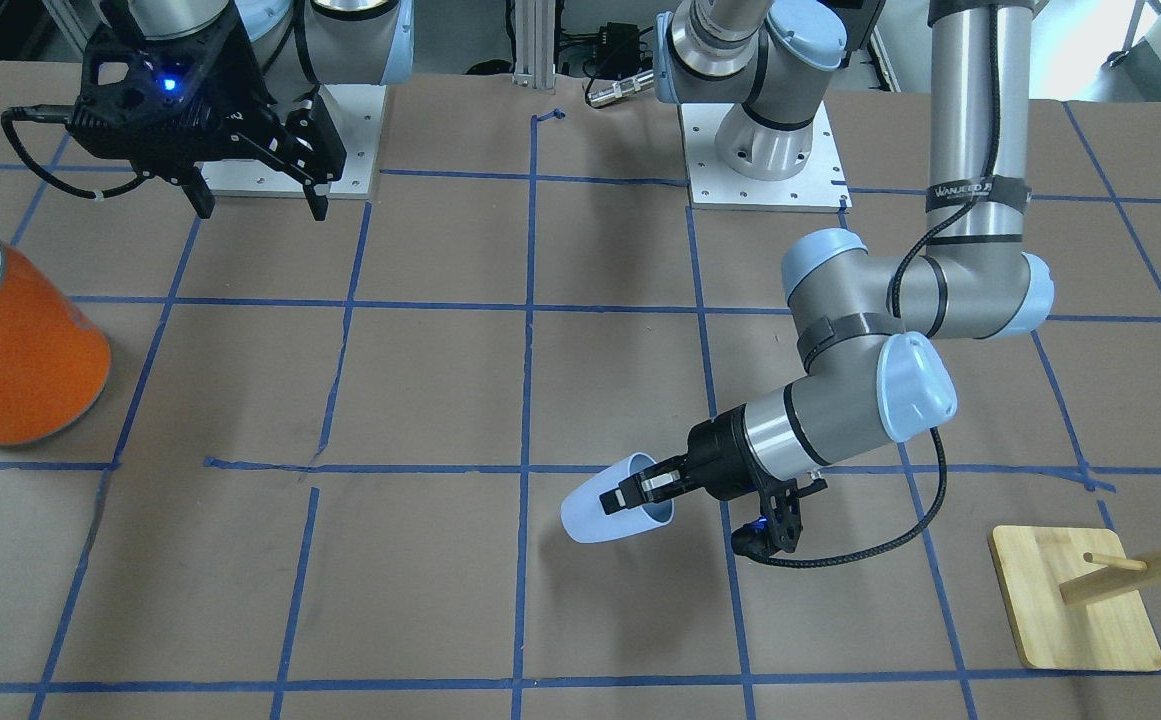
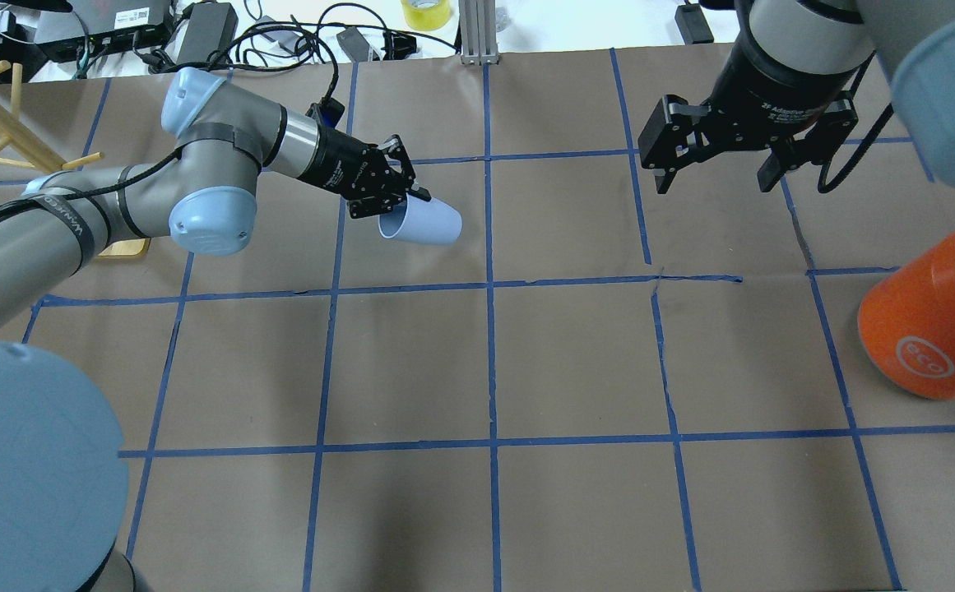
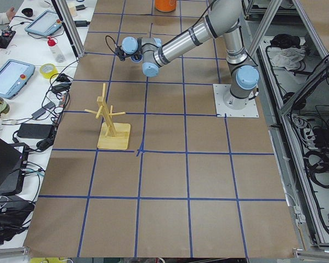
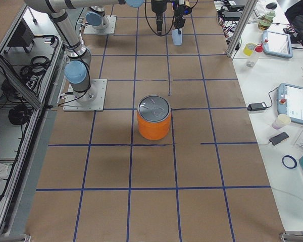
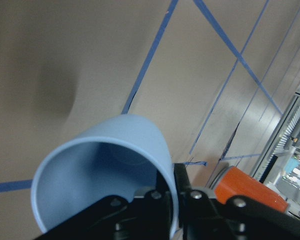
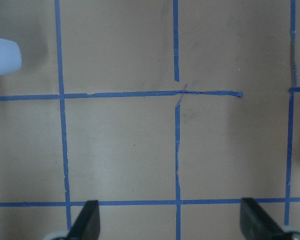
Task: Flip cup
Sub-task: 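Lift the cup with the left gripper and rotate it upright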
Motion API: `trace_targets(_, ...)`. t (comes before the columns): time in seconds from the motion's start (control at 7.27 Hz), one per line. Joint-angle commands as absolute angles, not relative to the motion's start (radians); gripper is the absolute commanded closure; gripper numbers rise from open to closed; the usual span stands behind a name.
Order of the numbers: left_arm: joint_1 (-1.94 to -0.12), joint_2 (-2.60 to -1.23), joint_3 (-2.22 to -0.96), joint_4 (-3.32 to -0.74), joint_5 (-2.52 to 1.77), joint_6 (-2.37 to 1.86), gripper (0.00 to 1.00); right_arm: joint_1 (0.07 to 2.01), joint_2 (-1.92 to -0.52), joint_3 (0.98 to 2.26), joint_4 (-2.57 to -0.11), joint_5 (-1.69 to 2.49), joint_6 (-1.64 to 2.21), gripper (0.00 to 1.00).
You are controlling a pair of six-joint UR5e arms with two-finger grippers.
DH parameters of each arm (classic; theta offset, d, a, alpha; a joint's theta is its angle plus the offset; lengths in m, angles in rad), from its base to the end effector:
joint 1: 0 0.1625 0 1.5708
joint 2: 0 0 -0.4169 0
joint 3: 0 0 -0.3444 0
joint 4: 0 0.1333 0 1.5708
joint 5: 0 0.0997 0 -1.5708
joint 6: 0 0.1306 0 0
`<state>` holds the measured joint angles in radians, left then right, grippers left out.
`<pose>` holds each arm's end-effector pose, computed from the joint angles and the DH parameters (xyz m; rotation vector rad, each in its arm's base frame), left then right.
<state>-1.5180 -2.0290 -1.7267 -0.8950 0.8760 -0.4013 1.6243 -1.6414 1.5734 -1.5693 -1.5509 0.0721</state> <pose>-0.1864 -0.5822 0.2440 0.5240 -2.3894 -0.0792 0.1583 -0.4145 0.4781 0.0279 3.1158 -0.1015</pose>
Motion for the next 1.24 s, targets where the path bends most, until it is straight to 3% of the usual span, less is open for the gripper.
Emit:
trace_targets(0.0, -1.514, -1.973, -1.718, -0.964, 1.166, -0.307, 1.00, 1.624, -1.641, 1.574, -1.569, -1.551, 0.072, 0.00)
trace_targets(0.41, -1.464, -1.974, -1.581, -1.138, 1.500, -0.018, 1.00, 1.624, -1.641, 1.575, -1.569, -1.551, 0.072, 0.00)
trace_targets(1.1, -1.460, -2.166, -1.419, -1.032, 1.612, 0.304, 1.00, 1.624, -1.641, 1.575, -1.569, -1.552, 0.072, 0.00)
